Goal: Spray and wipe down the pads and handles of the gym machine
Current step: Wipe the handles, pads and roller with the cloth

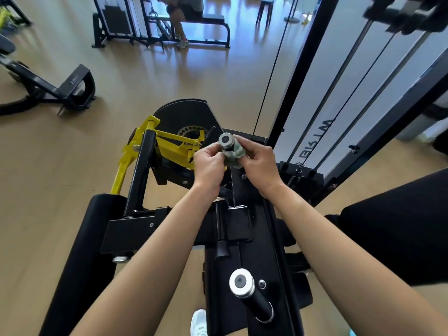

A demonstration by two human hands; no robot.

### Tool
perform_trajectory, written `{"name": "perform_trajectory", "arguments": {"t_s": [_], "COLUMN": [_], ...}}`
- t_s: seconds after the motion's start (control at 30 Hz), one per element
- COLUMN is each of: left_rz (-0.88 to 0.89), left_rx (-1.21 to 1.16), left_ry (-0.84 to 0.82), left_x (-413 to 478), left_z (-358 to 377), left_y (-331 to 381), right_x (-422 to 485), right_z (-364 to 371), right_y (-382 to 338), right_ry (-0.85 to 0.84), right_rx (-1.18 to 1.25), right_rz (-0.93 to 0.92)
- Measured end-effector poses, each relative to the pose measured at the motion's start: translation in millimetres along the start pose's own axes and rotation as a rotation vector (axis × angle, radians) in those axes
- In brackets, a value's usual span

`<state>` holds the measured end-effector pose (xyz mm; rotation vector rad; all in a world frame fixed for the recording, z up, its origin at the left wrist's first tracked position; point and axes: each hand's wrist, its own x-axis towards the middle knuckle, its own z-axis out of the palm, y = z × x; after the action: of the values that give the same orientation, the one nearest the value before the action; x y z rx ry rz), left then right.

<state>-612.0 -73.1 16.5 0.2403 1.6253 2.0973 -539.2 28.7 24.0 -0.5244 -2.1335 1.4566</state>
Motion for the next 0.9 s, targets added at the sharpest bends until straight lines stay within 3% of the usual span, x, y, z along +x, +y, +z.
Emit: {"name": "perform_trajectory", "arguments": {"t_s": [0.1, 0.2, 0.47, 0.57, 0.67, 0.9], "left_rz": [0.054, 0.118, 0.326, 0.388, 0.438, 0.342], "left_rx": [-0.052, -0.019, 0.611, 0.826, 0.970, 1.014], "left_ry": [0.050, -0.011, -0.356, -0.408, -0.352, -0.208], "left_x": [-24.8, -55.9, -106.1, -136.1, -172.2, -229.0], "left_z": [-8.4, -15.6, -6.9, 9.2, 37.7, 84.6], "left_y": [18.2, 36.9, 69.9, 74.3, 68.2, 16.4], "right_x": [-12.2, -33.9, -107.8, -134.4, -154.7, -194.5], "right_z": [-0.5, -6.4, -57.8, -85.6, -118.9, -174.6], "right_y": [-20.7, -29.1, -8.0, 7.9, 22.5, 56.6], "right_ry": [0.034, 0.028, 0.031, 0.030, 0.006, -0.171], "right_rx": [0.182, 0.275, 0.757, 0.714, 0.562, 0.356], "right_rz": [-0.023, -0.039, 0.184, 0.216, 0.164, 0.141]}}
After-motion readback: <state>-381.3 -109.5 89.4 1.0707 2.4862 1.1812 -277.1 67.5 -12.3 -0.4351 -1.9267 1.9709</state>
